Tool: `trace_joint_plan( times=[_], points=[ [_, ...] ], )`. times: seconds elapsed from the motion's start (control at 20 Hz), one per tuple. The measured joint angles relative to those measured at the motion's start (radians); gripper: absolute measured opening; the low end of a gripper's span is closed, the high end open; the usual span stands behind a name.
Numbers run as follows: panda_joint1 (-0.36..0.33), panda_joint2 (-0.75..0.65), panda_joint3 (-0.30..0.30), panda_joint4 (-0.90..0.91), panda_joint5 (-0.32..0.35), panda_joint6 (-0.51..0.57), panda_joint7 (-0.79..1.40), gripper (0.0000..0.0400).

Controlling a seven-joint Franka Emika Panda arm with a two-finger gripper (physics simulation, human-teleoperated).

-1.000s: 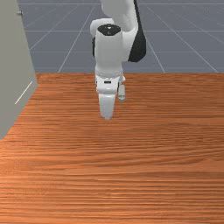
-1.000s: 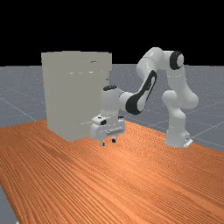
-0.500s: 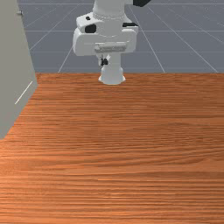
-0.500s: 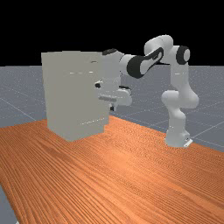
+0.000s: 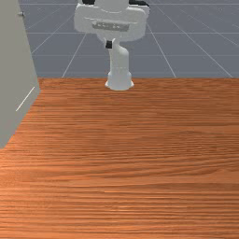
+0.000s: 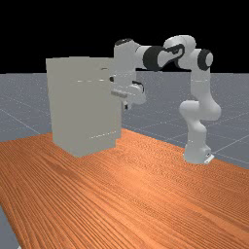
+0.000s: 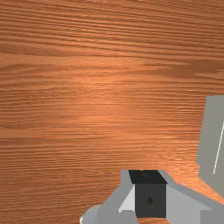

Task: Open the drawer

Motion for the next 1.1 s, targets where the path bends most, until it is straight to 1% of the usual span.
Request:
trace_joint_plan(
  times=[0.1,0.2,0.35,0.45,0.55,0.6,0.65,0.7,0.8,0.9,1.1],
  points=[
    [0.001,-0.035,-0.002,0.049,-0.014,-0.020,0.005,0.0000],
    [-0.004,-0.058,-0.011,0.147,-0.019,-0.063,0.008,0.0000],
    [-0.032,-0.049,-0.042,0.336,-0.021,-0.139,0.009,0.0000],
    [-0.064,-0.030,-0.077,0.424,-0.048,-0.165,0.010,0.0000],
    [-0.087,-0.026,-0.100,0.458,-0.112,-0.174,0.012,0.0229],
    [-0.090,-0.026,-0.106,0.465,-0.146,-0.176,0.012,0.0296],
    [-0.091,-0.026,-0.110,0.470,-0.174,-0.174,0.010,0.0337],
    [-0.094,-0.022,-0.116,0.484,-0.195,-0.170,0.010,0.0362],
    [-0.108,-0.009,-0.131,0.551,-0.213,-0.176,0.006,0.0386],
    [-0.121,-0.011,-0.143,0.586,-0.222,-0.179,0.003,0.0395],
    [-0.152,-0.004,-0.171,0.604,-0.232,-0.166,-0.001,0.0399]
  ],
)
